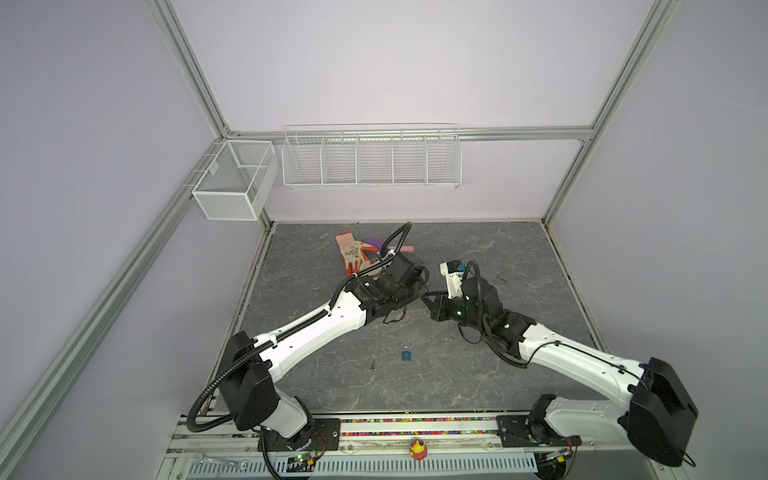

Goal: Unlock with the key

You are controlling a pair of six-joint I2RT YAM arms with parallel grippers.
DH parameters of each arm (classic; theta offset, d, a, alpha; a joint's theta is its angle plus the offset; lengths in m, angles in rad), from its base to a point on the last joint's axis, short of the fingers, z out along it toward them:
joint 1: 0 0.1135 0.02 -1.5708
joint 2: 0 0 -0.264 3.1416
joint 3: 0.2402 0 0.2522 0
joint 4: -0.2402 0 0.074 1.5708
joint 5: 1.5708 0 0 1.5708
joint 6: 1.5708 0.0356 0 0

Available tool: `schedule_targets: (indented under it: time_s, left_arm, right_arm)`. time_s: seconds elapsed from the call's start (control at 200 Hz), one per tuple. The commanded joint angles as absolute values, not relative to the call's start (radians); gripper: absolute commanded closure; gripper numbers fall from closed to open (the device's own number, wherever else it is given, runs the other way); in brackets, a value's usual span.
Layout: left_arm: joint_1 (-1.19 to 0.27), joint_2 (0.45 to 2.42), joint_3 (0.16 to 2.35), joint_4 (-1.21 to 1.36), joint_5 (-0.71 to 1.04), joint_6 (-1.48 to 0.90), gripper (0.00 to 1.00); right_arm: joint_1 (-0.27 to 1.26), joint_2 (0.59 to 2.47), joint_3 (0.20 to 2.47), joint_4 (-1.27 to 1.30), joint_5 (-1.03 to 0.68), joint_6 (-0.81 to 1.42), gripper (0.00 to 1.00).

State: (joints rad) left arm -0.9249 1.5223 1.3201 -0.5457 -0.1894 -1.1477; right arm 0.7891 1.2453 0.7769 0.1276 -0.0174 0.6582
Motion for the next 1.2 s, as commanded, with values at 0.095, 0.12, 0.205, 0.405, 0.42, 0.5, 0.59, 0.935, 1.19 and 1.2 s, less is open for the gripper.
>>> schedule_targets:
  time_s: [0.095,0.12,0.205,0.405,0.42,0.5,0.59,0.935,1.19,1.2]
  left_arm:
    - [-0.988,1.509,1.340,-0.567,-0.070,-1.142,1.00]
    - [-0.990,1.508,1.343,-0.582,-0.082,-1.138,1.00]
    - [-0.999,1.514,1.358,-0.629,-0.113,-1.131,1.00]
    - [-1.002,1.515,1.343,-0.555,-0.065,-1.166,1.00]
    - [-1.003,1.519,1.351,-0.569,-0.069,-1.159,1.00]
    - [-1.005,1.531,1.370,-0.631,-0.096,-1.138,1.00]
    - [-1.005,1.526,1.346,-0.618,-0.097,-1.133,1.00]
    - [-0.997,1.532,1.347,-0.626,-0.141,-1.126,1.00]
    - [-0.996,1.492,1.333,-0.660,-0.167,-1.121,1.00]
    - [-0.996,1.491,1.333,-0.660,-0.165,-1.122,1.00]
  right_arm:
    - [0.793,1.226,0.824,0.223,0.000,0.677,0.94]
    - [0.788,1.224,0.826,0.231,-0.010,0.682,0.94]
    - [0.786,1.222,0.843,0.246,-0.040,0.690,0.94]
    - [0.828,1.246,0.848,0.257,0.015,0.683,0.94]
    - [0.822,1.242,0.847,0.255,0.013,0.685,0.94]
    - [0.773,1.215,0.815,0.285,-0.020,0.715,0.94]
    - [0.741,1.203,0.816,0.284,-0.082,0.714,0.94]
    - [0.799,1.184,0.824,0.198,-0.058,0.643,0.94]
    - [0.771,1.180,0.855,0.117,-0.050,0.600,0.94]
    - [0.772,1.185,0.859,0.116,-0.052,0.601,0.94]
